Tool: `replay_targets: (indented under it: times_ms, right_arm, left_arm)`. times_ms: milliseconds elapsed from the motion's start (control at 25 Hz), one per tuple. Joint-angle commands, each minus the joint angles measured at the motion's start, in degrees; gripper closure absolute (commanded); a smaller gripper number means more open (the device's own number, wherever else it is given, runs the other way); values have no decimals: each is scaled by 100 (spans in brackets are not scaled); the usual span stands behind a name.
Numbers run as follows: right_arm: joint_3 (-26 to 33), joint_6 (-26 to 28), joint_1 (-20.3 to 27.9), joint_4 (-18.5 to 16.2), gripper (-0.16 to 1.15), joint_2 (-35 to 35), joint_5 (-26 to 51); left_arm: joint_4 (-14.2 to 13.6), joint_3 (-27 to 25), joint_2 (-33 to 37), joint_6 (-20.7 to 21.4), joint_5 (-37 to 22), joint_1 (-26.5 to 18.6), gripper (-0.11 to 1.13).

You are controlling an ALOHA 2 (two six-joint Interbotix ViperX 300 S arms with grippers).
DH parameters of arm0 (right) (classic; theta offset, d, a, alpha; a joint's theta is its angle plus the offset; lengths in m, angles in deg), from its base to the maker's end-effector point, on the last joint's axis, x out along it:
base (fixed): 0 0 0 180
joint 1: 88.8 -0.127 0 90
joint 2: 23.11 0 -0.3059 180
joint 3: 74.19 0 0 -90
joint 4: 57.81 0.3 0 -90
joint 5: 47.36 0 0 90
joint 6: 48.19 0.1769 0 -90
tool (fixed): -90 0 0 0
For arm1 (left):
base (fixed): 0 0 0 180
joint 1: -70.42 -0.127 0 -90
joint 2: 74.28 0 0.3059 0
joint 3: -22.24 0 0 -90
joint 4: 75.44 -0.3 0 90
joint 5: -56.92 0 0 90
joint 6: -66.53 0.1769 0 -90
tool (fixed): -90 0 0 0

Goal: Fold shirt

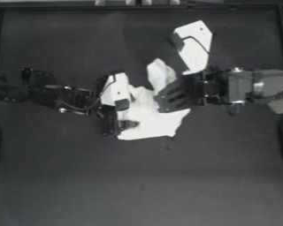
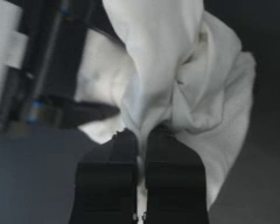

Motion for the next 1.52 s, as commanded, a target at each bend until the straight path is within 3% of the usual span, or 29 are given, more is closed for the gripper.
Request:
replay_targets:
  times_ms: [40,320,640,1120,1520]
  right_arm:
    - [343,0,-26,-44,93,88,9]
    - [378,44,-18,-141,93,193,18]
    - [325,44,9,-141,93,211,18]
    - [439,18,35,-132,94,466,18]
    - [1063,-53,114,-88,93,1116,149]
  left_arm:
    - [-44,176,0,0,18,-9,1]
    - [-44,167,141,-9,26,44,1]
    - [-35,-9,861,0,0,53,1]
    - [35,-1002,2435,-18,-448,53,1]
    - [211,-1564,2865,-35,-492,62,1]
